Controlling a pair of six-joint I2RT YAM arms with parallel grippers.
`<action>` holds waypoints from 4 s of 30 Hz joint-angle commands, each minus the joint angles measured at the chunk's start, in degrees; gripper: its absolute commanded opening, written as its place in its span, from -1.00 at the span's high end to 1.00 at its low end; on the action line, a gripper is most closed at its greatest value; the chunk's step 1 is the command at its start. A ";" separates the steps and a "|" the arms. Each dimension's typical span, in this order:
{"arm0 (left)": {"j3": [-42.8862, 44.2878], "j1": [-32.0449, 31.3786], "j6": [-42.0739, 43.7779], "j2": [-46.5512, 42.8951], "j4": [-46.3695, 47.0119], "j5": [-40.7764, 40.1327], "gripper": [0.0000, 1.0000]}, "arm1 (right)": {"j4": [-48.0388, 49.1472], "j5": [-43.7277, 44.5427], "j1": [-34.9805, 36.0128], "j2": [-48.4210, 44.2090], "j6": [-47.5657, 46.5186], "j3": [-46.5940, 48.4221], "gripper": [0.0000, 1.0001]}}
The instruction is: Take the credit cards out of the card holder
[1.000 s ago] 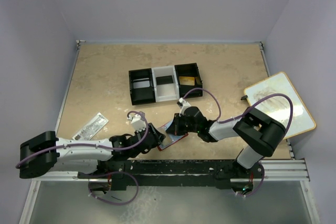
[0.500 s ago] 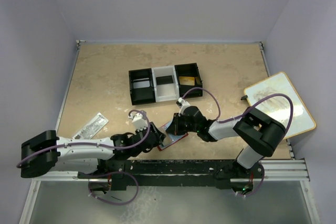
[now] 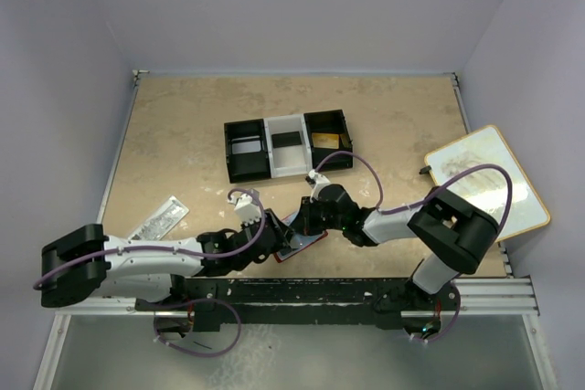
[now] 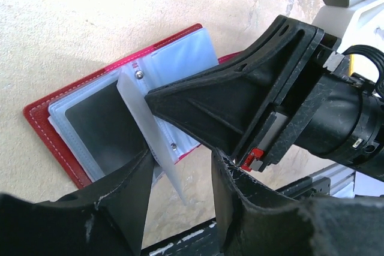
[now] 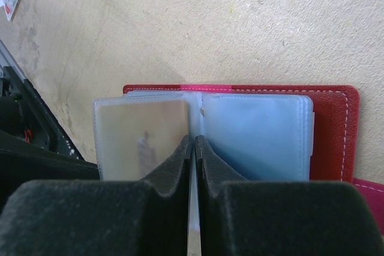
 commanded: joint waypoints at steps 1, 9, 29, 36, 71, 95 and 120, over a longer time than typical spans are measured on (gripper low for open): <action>-0.52 -0.28 1.51 0.97 5.67 -2.31 0.17 | -5.91 0.58 0.29 -1.30 -2.12 -1.32 0.82; 1.00 -0.19 2.62 4.20 7.60 -2.42 0.15 | -10.62 3.93 0.21 -9.14 0.30 -1.76 0.69; 11.13 0.53 10.38 13.91 8.75 0.86 -0.01 | -34.67 28.66 -1.10 -40.67 5.40 -7.16 0.27; 9.99 2.00 9.46 14.25 8.42 2.42 -0.01 | -30.59 23.87 -1.20 -47.80 3.99 -10.48 0.24; 1.02 2.02 2.57 -3.87 -13.97 -4.53 0.07 | -18.98 10.13 6.73 -1.36 -5.15 8.33 0.58; 3.77 2.07 5.72 5.06 -11.23 -2.24 0.24 | -15.63 5.95 5.07 -4.18 -0.41 3.00 0.45; 7.85 1.93 8.35 15.48 -14.19 -1.04 0.69 | 14.43 -6.49 -0.70 -2.03 14.92 -10.84 0.62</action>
